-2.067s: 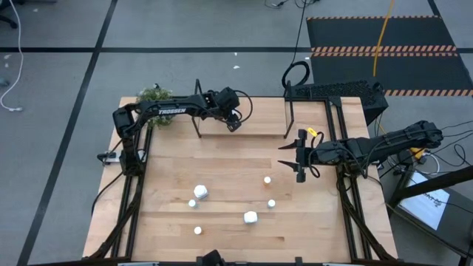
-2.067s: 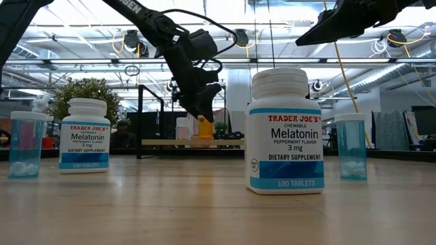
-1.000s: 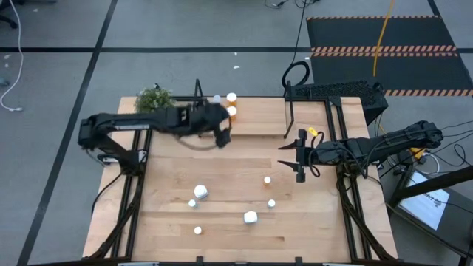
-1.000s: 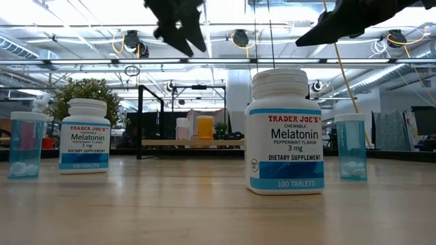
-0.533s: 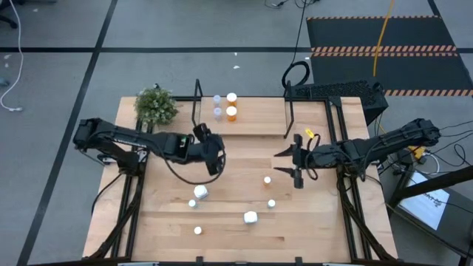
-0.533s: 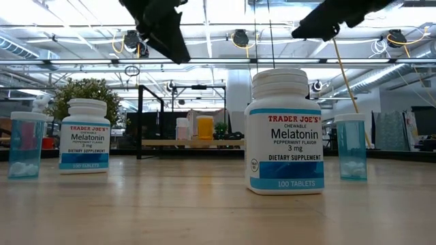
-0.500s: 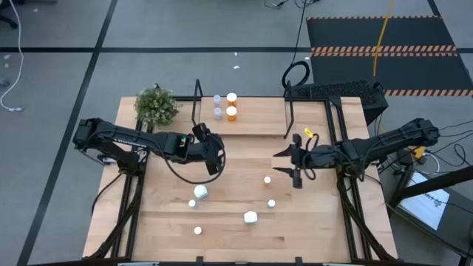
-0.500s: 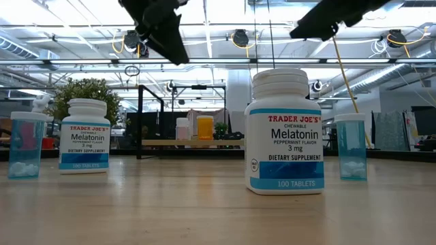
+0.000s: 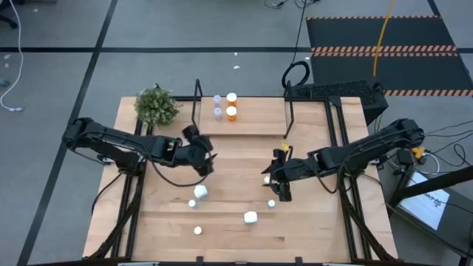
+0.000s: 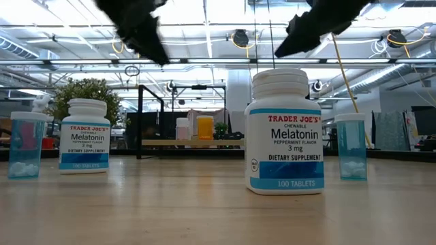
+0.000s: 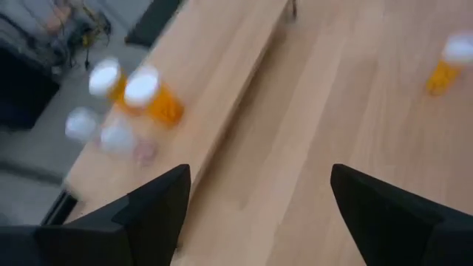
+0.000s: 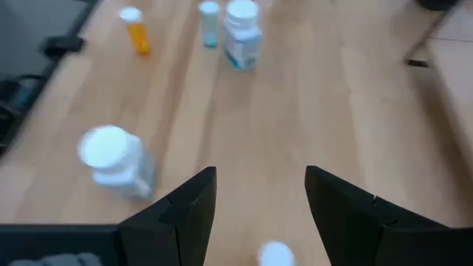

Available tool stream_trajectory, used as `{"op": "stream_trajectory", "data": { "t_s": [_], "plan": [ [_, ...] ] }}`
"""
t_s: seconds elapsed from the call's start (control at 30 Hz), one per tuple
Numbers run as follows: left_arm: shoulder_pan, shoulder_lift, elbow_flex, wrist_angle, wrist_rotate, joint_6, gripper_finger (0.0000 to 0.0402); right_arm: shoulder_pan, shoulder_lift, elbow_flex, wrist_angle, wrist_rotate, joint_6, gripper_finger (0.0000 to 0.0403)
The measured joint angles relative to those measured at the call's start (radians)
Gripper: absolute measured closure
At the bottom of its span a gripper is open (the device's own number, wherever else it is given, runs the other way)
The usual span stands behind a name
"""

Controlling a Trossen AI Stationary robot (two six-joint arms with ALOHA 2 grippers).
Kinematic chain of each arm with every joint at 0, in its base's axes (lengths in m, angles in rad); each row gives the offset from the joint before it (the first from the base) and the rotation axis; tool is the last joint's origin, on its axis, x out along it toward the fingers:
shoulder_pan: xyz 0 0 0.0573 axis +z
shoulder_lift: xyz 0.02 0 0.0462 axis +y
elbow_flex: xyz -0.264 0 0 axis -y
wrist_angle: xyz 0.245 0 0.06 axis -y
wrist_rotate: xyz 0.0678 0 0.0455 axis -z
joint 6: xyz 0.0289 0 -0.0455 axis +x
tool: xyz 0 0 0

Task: Pick and place medicine bottles onto shelf by color
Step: Put the right small orange pill bottle on the shelf

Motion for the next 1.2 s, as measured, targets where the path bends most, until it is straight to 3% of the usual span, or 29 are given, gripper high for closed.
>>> {"op": "stream_trajectory", "data": {
  "t_s": [0.33,0.8,1.2],
  "plan": [
    [-0.011,-0.083,-0.079,0.058,0.031,0.019,0.0073,0.012,0.018,0.021,-0.011,-0.007,-0.001,0.02],
    [-0.014,-0.08,-0.131,0.255,0.079,0.127,0.0073,0.012,0.018,0.019,0.0,-0.004,0.036,0.02],
    [-0.008,-0.08,-0.144,0.31,0.118,0.139,0.0073,0.012,0.018,0.019,0.0,-0.002,0.034,0.02]
  ]
}}
